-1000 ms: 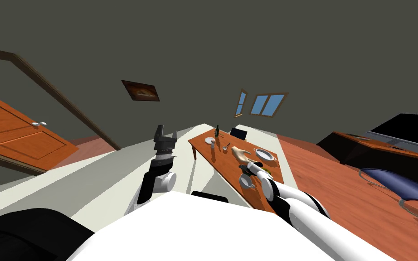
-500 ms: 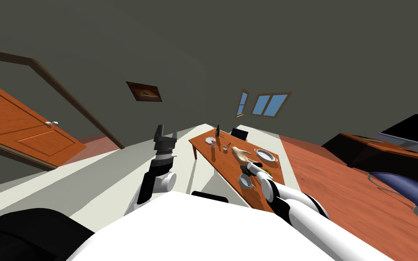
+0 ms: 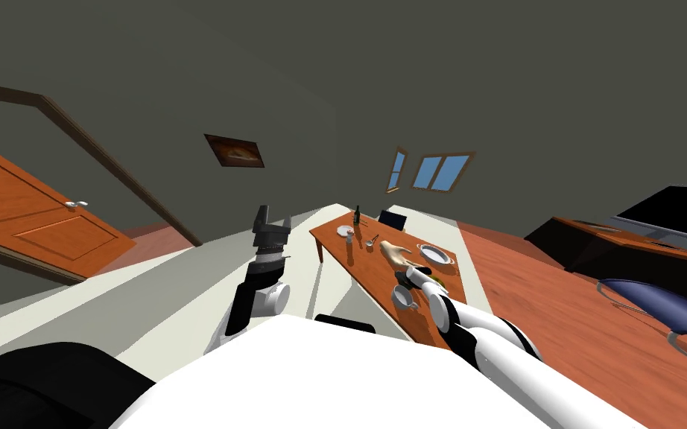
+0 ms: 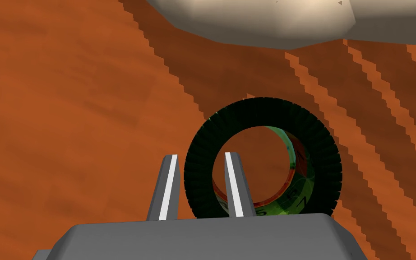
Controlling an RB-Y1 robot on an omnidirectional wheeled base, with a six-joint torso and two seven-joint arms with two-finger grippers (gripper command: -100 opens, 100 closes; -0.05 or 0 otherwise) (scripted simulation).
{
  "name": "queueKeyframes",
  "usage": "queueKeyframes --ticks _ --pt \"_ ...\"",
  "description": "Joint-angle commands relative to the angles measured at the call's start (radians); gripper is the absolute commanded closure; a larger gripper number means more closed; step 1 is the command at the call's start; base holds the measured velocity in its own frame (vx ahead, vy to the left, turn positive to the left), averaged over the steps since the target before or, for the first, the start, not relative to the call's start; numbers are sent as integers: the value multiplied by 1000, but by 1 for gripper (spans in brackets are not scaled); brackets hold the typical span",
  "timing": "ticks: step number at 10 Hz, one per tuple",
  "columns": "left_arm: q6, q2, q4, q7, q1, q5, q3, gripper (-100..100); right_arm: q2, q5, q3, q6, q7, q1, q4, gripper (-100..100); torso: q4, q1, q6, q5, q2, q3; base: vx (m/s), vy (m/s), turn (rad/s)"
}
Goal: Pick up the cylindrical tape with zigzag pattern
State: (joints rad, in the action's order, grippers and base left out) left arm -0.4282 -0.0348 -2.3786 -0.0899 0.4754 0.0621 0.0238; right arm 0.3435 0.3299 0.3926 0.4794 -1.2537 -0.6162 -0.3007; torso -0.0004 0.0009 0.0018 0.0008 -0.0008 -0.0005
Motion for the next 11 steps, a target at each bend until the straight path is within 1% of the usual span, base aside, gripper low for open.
queueKeyframes --ticks 1,2,5,6,7,8,9,10,11 --pt "0 0 0 0 0 0 0 0 6 20 0 11 39 -7 4 100 0 0 0 0 0 0 38 73 -193" --pt "0 0 0 0 0 0 0 0 6 20 0 11 39 -7 4 100 0 2 0 1 -1 0 28 56 -62" --pt "0 0 0 0 0 0 0 0 11 54 -3 51 102 -5 -27 100 0 2 0 1 0 0 23 53 -134" --pt "0 0 0 0 0 0 0 0 11 54 -3 51 102 -5 -27 100 0 3 1 1 0 0 22 53 -68" --pt "0 0 0 0 0 0 0 0 14 77 -5 77 144 -3 -48 100 1 3 -1 1 0 0 42 77 -172" --pt "0 0 0 0 0 0 0 0 14 77 -5 77 144 -3 -45 100 1 4 0 1 -1 0 30 68 -125" --pt "0 0 0 0 0 0 0 0 17 100 -6 104 186 -1 -69 100 1 4 0 1 0 0 31 64 -233" --pt "0 0 0 0 0 0 0 0 17 100 -6 104 186 -1 -69 100 1 3 1 2 0 0 24 61 -120" --pt "0 0 0 0 0 0 0 0 19 111 -7 117 207 0 -79 100 1 3 0 1 0 1 19 56 -85"
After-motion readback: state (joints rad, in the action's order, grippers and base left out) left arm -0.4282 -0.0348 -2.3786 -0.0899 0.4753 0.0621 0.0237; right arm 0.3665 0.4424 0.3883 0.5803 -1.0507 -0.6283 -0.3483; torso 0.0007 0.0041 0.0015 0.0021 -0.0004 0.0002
